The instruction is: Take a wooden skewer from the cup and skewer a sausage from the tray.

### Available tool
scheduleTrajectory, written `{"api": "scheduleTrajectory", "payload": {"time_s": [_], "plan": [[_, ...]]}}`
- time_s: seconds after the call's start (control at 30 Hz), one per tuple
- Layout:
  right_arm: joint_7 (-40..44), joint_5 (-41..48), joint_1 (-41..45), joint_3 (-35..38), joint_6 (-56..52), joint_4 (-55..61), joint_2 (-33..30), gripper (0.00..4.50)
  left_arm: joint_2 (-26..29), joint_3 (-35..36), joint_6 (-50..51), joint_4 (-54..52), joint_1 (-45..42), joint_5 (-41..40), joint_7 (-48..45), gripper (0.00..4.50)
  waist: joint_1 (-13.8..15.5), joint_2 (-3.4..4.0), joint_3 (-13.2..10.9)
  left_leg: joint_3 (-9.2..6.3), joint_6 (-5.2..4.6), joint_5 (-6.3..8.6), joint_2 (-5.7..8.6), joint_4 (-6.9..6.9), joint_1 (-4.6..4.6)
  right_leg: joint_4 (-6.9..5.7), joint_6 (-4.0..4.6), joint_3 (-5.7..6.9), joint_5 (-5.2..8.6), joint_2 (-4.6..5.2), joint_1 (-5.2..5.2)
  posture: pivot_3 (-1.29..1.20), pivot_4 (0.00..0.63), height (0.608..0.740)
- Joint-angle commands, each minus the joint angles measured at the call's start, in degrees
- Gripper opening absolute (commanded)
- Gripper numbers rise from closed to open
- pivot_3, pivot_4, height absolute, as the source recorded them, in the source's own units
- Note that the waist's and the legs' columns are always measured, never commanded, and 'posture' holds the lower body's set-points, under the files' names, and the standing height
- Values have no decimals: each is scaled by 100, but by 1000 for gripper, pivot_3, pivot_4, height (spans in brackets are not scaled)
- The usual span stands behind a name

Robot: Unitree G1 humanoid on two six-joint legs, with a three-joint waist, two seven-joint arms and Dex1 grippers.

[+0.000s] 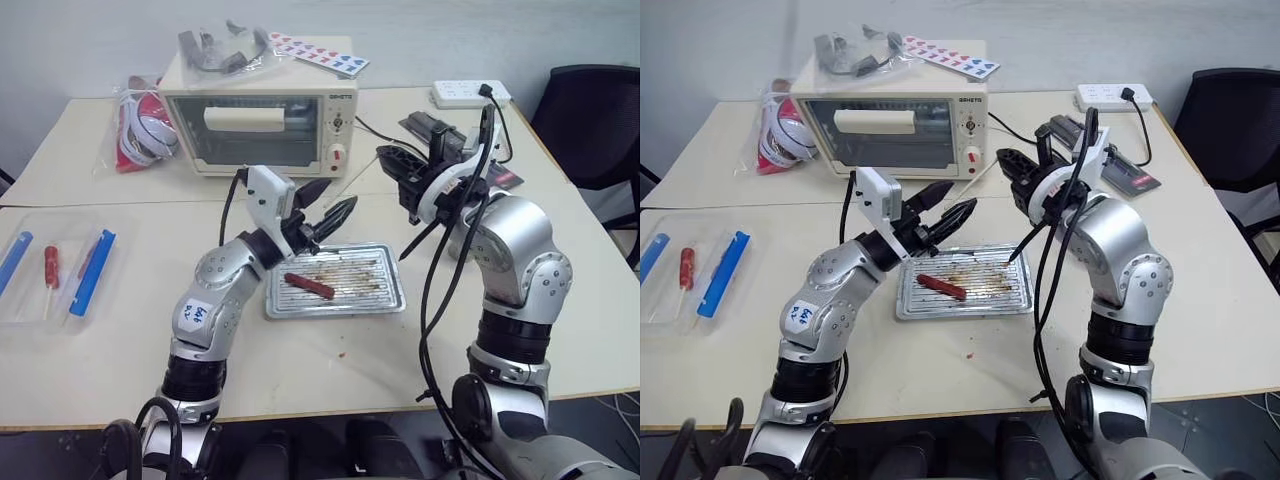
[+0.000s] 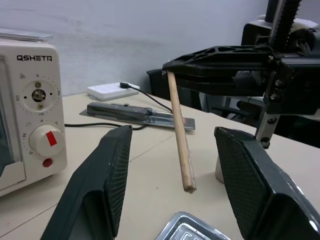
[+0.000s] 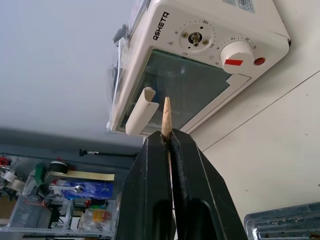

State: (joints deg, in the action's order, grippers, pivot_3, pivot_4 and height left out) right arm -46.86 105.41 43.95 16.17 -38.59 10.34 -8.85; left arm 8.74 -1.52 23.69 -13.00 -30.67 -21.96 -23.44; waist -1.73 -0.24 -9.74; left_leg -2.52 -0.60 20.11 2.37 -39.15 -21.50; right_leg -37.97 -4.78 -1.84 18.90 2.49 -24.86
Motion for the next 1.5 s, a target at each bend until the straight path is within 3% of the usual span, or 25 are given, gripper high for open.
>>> {"api": "scheduleTrajectory", "payload": {"time_s": [0.03,0.3,0.8,1.0,1.33,1.37,1.43,1.5], "plan": [[65,196,1,-31,109,75,-130,0,-57,13,-157,-164,-26,56,100,2764,1,0,0,0,0,0,0,0,0,0,0,0,0,0,0,0,150,740],[162,258,-18,-95,161,8,-248,0,-113,-74,-65,-309,67,26,183,1266,2,0,0,0,0,0,0,1,-1,1,0,0,0,0,0,0,150,740],[248,318,-61,-194,230,18,-313,0,-102,-123,-85,-199,-88,17,108,1266,7,0,0,0,0,0,0,1,-1,2,0,0,0,0,1,0,150,740],[237,332,-39,-228,284,44,-304,0,-131,-103,-139,-189,-88,-2,105,16,8,0,0,0,0,0,0,1,-1,2,0,0,0,0,0,0,150,740],[214,414,-64,-261,274,115,-351,0,-27,69,-112,-42,-240,4,133,16,10,0,0,0,-1,0,-1,1,-1,3,0,0,0,0,1,0,150,740],[214,430,-68,-266,273,121,-355,483,-2,89,-98,-37,-257,-6,125,0,9,0,0,0,-1,0,0,1,-1,3,0,-1,0,0,1,0,150,740],[252,362,-68,-307,185,120,-458,767,121,184,-51,-37,-281,-44,78,0,9,0,0,0,0,0,-1,1,-2,3,0,0,0,0,0,0,150,740],[276,293,-71,-348,103,92,-584,1343,248,261,4,-64,-271,-82,32,0,9,0,0,0,0,0,-1,1,-2,3,0,0,0,0,0,0,150,740]]}}
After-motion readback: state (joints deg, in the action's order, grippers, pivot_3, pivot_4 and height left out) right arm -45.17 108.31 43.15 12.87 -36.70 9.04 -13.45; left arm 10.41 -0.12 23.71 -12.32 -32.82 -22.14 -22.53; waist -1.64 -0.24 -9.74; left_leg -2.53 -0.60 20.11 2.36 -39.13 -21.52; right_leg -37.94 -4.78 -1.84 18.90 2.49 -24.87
